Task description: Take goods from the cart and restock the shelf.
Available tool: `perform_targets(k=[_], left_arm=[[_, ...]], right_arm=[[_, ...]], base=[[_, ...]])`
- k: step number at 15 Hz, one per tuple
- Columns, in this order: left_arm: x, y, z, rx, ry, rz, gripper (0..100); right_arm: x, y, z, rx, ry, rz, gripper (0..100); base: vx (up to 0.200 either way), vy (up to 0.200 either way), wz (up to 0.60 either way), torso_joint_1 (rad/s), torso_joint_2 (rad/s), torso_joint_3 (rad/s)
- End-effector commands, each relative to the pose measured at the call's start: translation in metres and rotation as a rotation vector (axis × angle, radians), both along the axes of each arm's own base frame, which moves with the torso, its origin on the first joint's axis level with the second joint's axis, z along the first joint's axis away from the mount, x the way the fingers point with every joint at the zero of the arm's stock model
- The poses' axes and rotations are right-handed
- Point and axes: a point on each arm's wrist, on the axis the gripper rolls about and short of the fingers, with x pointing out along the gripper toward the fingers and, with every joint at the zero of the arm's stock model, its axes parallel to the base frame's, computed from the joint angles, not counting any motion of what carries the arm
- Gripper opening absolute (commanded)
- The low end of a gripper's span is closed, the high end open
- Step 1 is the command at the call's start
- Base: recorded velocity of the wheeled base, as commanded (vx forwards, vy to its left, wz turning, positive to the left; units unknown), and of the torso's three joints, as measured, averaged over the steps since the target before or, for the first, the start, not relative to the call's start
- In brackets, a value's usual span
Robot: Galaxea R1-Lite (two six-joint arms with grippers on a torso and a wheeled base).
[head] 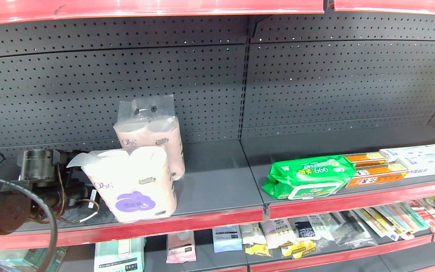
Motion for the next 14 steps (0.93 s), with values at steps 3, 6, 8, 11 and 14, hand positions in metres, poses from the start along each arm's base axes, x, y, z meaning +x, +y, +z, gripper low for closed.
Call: perform_targets(k=[3,6,8,11,14], left_arm=[[0.0016,-0.0032,-0.0002,0.000,-0.001,-0.010,100],[0.0033,-0.0048,-0.0003,0.000,-0.003,-0.016,100],[0.0037,-0.0070,0.0000,0.000,-0.004,-0.023,100],[0.0038,-0.0087,0.0000,0.000,-0.004,-0.030,100],[0.0039,-0.0114,0.0000,0.000,-0.004,-0.039,100]], right_arm=[[0.0001,0.0000,0.0000,-0.001,0.001,0.000,100],[0.0001,0.0000,0.0000,-0.001,0.001,0.000,100],[0.0001,0.0000,0.0000,0.001,0.001,0.000,100],[0.0001,0.0000,0.0000,-0.001,0.001,0.000,100],[0.0001,0.0000,0.0000,-0.001,0.001,0.000,100]], base=[[0.000,0.000,0.00,0.000,0.00,0.000],[0.000,0.000,0.00,0.000,0.00,0.000],[0.000,0.000,0.00,0.000,0.00,0.000],[0.000,0.000,0.00,0.000,0.00,0.000],[0.000,0.000,0.00,0.000,0.00,0.000]])
